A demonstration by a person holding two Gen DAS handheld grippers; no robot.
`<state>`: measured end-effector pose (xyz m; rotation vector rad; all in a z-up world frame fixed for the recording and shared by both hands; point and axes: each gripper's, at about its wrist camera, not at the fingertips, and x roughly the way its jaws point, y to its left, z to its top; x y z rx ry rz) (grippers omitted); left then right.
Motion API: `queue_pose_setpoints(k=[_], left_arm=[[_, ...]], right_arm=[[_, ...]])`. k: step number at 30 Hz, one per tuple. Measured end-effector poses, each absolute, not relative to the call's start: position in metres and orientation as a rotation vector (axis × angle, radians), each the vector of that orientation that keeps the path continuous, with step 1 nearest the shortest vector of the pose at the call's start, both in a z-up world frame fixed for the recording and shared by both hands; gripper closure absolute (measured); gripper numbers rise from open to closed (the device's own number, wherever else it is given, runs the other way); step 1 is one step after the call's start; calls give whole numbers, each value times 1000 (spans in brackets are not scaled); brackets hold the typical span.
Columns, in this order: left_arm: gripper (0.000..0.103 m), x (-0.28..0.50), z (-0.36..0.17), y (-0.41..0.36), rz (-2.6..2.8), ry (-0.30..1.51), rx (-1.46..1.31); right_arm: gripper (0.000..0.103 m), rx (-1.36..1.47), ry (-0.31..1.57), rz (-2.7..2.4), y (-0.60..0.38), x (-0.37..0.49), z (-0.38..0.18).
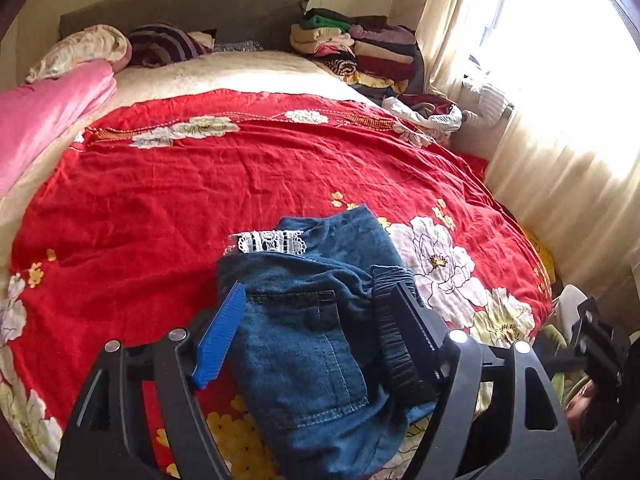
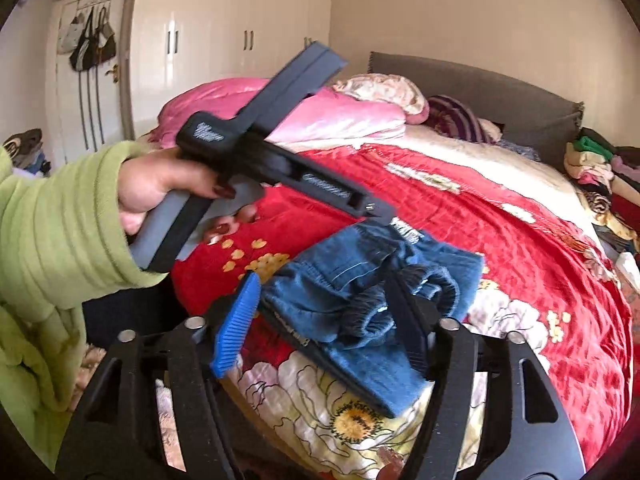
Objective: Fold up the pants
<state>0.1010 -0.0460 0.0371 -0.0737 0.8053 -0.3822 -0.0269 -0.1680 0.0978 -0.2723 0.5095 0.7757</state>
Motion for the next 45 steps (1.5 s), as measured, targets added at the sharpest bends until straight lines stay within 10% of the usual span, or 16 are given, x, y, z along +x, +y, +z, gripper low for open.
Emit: queue_pose_setpoints(k=[20, 37, 45], left_arm=[[5, 52, 64, -22, -313, 703, -64], [5, 79, 10, -21, -265, 816, -96], [5, 88, -16, -22, -281, 864, -144]], right_arm=[[14, -113, 452, 628, -202, -16, 124], [15, -38, 691, 384, -232, 54, 72], [39, 47, 859, 398, -234, 87, 33]])
